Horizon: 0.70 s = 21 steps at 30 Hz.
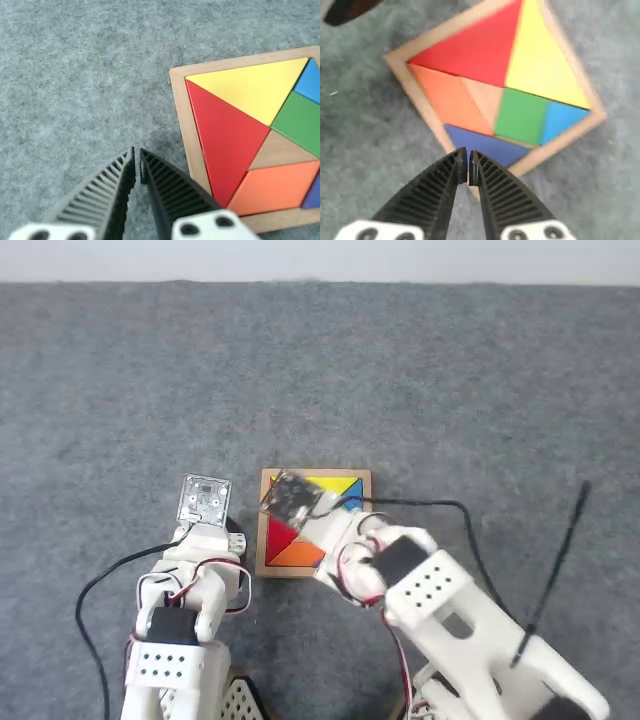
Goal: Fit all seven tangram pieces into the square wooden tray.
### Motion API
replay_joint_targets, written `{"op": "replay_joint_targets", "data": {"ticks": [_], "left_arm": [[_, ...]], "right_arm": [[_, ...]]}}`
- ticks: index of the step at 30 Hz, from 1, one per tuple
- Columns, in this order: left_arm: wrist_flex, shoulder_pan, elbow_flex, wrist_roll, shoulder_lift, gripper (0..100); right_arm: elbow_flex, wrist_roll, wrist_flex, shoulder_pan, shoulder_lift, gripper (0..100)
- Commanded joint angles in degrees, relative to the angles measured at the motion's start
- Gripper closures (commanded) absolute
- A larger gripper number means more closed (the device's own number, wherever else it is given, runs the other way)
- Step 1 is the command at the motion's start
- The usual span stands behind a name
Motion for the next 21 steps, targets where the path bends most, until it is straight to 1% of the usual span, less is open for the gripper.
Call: {"op": "replay_joint_targets", "data": {"ticks": [1, 14, 19, 21], "left_arm": [[0.00, -0.18, -0.48, 0.18, -0.79, 99], [0.00, -0.18, -0.48, 0.18, -0.79, 99], [0.00, -0.18, -0.48, 0.18, -0.79, 99], [0.00, -0.18, -0.48, 0.18, -0.79, 99]], "right_arm": [[-0.53, -0.62, -3.56, -1.45, 3.47, 99.1], [-0.70, -0.35, -7.52, -1.01, 14.02, 99.1], [-0.88, -0.18, -7.60, 3.38, 14.11, 99.1], [-1.49, 1.23, -7.52, 5.32, 14.37, 99.1]]}}
